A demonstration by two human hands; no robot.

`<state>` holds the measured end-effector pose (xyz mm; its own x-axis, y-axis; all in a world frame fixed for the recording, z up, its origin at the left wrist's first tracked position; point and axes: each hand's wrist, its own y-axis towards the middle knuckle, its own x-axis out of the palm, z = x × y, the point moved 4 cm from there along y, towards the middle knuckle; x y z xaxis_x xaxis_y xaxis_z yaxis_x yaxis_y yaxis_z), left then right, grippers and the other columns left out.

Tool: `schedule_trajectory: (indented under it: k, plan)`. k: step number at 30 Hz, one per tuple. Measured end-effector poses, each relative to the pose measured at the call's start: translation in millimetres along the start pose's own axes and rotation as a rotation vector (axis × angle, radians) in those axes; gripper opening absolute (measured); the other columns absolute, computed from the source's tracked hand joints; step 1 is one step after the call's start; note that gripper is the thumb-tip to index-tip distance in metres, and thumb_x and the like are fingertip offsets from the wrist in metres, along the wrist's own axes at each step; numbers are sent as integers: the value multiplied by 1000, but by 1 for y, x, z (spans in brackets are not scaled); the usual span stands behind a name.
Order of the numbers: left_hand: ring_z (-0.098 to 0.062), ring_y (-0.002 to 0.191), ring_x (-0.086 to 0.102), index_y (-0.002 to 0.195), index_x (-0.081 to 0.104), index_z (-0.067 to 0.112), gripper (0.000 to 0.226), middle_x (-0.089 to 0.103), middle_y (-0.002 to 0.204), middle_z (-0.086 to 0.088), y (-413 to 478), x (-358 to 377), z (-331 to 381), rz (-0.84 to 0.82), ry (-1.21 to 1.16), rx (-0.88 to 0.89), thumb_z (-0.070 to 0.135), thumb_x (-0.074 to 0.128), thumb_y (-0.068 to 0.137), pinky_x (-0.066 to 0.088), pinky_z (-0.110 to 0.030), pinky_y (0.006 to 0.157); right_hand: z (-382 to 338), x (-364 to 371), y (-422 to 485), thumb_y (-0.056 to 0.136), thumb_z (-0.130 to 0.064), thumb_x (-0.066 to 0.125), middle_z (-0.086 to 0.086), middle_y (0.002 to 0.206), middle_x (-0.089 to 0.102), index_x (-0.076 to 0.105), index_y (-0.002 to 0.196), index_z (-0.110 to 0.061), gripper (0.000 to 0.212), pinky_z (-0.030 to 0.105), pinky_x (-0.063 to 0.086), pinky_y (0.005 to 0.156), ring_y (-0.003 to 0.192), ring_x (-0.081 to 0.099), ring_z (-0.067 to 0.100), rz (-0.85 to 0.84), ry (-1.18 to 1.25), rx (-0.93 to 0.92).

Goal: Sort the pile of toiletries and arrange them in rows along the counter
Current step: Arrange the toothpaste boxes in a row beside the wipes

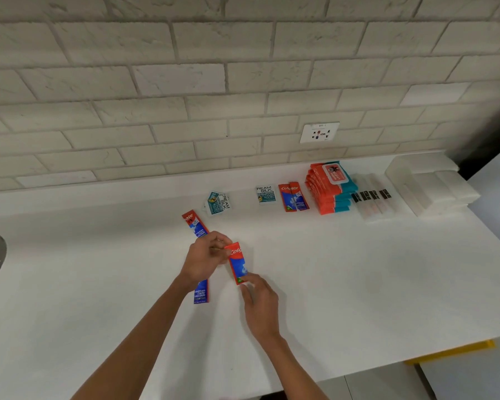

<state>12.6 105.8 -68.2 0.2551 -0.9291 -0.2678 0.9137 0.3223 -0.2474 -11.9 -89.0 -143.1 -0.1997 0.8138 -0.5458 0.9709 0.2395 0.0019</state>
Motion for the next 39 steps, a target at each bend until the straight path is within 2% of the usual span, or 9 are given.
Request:
schedule_trajectory:
  k: [2,5,7,12,23,26,29,34,39]
  plan:
    - [-19,96,77,104,70,15,18,77,96,-5,3,7,11,-41,-57,16,7,77,90,65,-40,78,-3,-14,4,97,-6,72,-16,103,76,69,108,-32,28,37,61,85,95,73,11,67,186,103]
    - [-22,98,76,110,70,14,20,76,98,-9,10,21,24,-25,-141,17,7,76,91,64,-37,76,0,-34,15,93,3,76,-16,89,77,68,99,-26,30,38,62,81,86,75,11,147,353,219]
    - [-20,100,75,112,70,16,22,76,101,-8,15,33,27,5,-167,-15,11,76,91,64,-33,74,1,-47,24,92,4,77,-16,88,77,69,99,-23,29,34,63,83,88,76,8,184,422,243]
    - [-25,99,76,112,69,13,24,78,101,-10,28,77,30,-1,-227,-41,11,78,90,64,-47,84,5,-82,54,93,-1,78,-15,91,78,73,101,-25,25,31,62,83,91,77,8,249,462,212]
    - [-28,84,77,106,70,15,21,78,89,-11,66,161,62,61,-214,-46,2,75,90,65,-44,77,29,-142,129,94,-4,78,-16,93,79,76,107,-19,20,23,61,83,90,76,5,320,435,138]
    - [-29,82,77,106,70,17,22,78,87,-13,86,172,66,85,-179,-54,1,74,91,65,-46,77,38,-151,147,96,-6,74,-22,94,77,75,110,-22,21,21,60,81,91,75,3,278,348,86]
    - [-25,83,78,107,68,18,21,78,93,-13,109,180,68,137,-124,-70,4,73,92,65,-46,77,57,-159,165,101,-12,68,-17,103,75,71,113,-25,18,24,60,82,94,71,4,231,102,-28]
    - [-23,81,78,110,66,15,21,75,102,-14,145,184,70,218,-46,-125,5,73,92,66,-40,72,100,-157,179,106,-22,60,-4,127,71,65,129,-24,24,33,54,105,119,65,14,62,-352,-177]
    - [-26,90,76,114,64,12,24,71,114,-13,178,188,72,253,40,-179,2,69,94,62,-28,62,132,-155,173,106,-25,53,-2,148,61,65,138,-20,35,38,41,122,140,54,16,44,-508,-351]
